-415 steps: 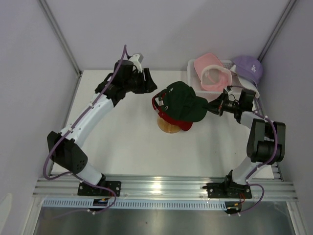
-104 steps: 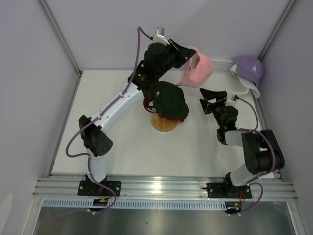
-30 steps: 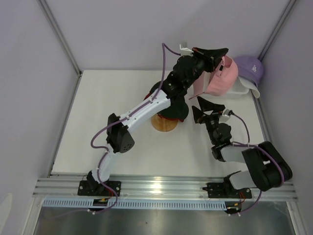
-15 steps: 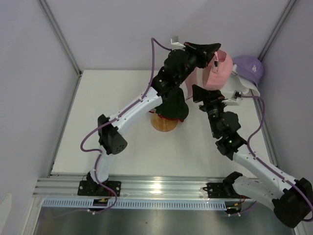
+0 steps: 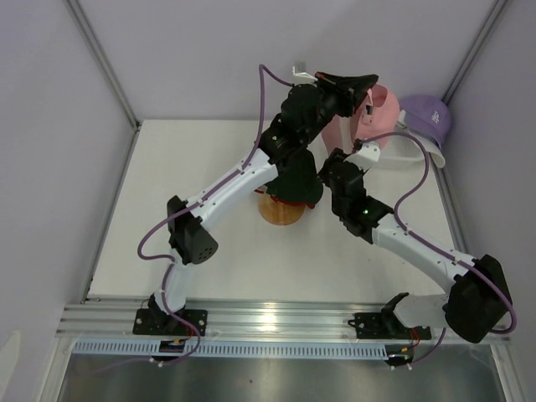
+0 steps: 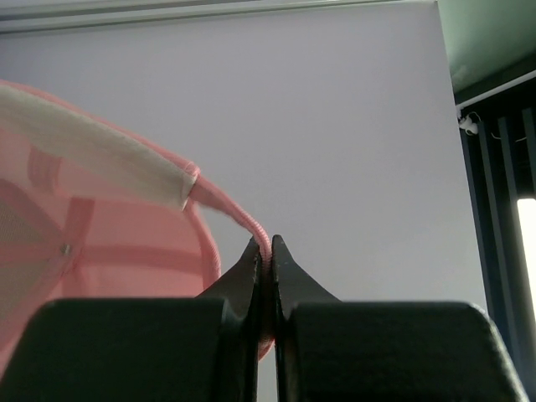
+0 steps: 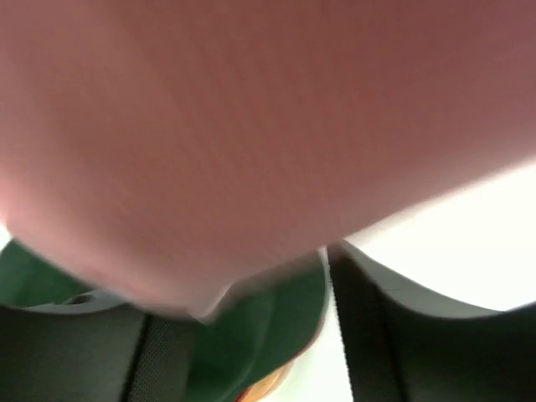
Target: Stack the hats
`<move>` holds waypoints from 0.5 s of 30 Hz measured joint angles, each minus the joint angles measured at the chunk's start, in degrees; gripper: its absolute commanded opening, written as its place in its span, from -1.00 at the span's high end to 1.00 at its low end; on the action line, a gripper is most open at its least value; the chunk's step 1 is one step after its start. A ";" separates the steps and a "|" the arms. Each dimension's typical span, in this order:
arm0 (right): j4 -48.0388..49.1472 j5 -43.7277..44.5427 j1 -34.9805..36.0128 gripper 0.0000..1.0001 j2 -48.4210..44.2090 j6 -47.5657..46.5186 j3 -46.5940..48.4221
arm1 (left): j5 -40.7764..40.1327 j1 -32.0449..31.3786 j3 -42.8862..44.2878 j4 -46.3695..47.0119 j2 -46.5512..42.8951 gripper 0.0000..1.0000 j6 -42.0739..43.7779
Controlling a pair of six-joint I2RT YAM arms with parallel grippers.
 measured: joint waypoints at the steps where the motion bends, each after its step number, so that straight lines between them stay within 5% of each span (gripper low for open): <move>1: -0.04 1.36 0.20 0.18 0.46 -1.07 0.02 | 0.09 0.11 0.00 0.00 0.00 0.99 0.00; 3: 0.15 4.28 0.52 0.68 1.16 -3.56 0.02 | 0.26 0.22 0.00 -0.04 0.00 0.99 -0.17; 6: 1.27 8.48 0.68 0.98 1.53 -7.98 -0.02 | 0.85 0.74 -0.02 0.00 0.00 0.99 -1.05; 15: 9.38 18.16 0.92 1.00 0.28 -26.67 -6.40 | 13.55 8.20 -4.92 -2.84 -3.41 0.99 -1.27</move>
